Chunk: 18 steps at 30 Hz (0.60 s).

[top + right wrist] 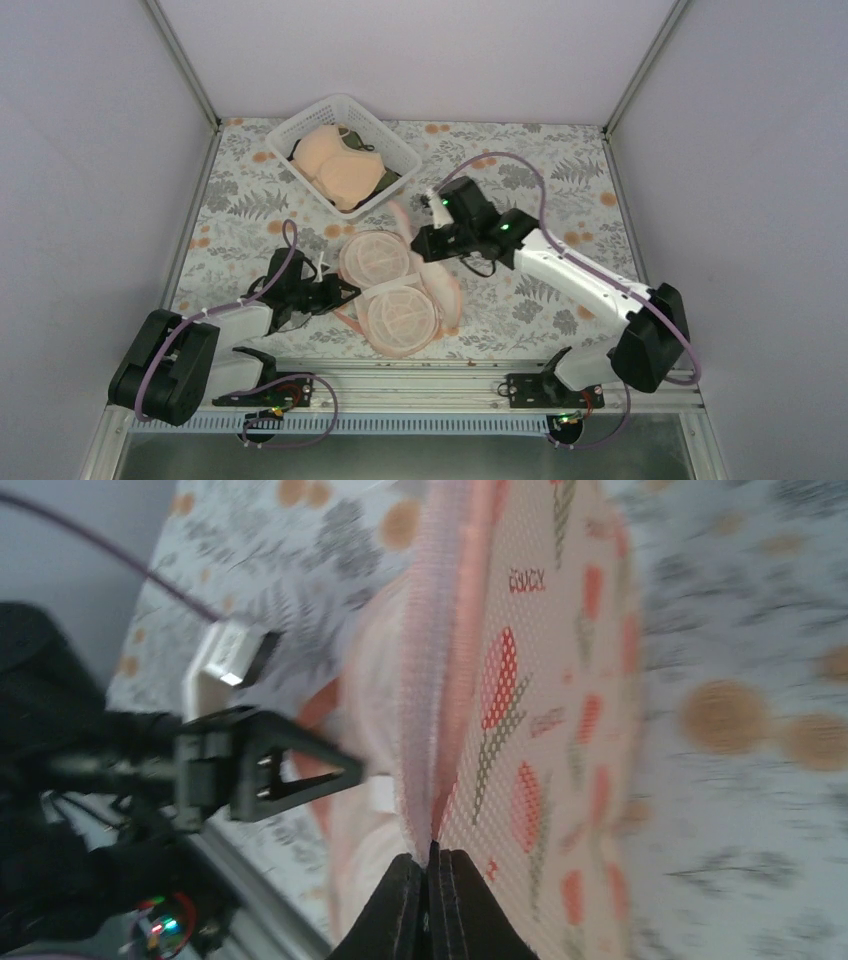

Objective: Unzip the laundry bag and remove the bra

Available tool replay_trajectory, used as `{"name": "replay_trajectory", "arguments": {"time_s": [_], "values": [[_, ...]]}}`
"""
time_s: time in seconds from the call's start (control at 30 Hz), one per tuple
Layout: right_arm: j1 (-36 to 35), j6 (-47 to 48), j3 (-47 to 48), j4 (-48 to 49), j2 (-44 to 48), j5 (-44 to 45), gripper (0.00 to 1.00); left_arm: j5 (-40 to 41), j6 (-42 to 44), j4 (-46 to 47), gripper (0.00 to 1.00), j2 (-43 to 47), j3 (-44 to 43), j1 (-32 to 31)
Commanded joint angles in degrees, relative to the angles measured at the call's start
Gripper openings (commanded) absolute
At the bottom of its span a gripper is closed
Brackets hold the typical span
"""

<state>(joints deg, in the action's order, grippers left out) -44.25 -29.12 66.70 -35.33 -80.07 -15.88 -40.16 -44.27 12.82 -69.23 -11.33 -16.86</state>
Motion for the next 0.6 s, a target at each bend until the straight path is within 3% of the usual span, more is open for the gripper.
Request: {"name": "replay_trajectory", "arguments": {"time_s": [0.0,0.27,0.37,0.57], "values": [[-6.4,-7.2,0.6,8.4,-6.9,-0.8,0.04,-0.5,-0.7,3.9,0.02,-0.6,0.2,-0.6],[-12.5,-5.7,9.3,14.0,-23.4,-2.3,0.05,1.6,-0.1,3.1,0.02,0.4,1.0,-0.7],[-13.3,-4.9,9.4,15.2,-24.7,-3.9,0.27,1.8,-0.1,3.2,0.02,0.4,1.0,-0.6],[-13.7,-0.3,9.6,16.8,-21.3,-6.9,0.50,3.4,0.0,1.4,0.03,1.0,1.1,-0.7]]}}
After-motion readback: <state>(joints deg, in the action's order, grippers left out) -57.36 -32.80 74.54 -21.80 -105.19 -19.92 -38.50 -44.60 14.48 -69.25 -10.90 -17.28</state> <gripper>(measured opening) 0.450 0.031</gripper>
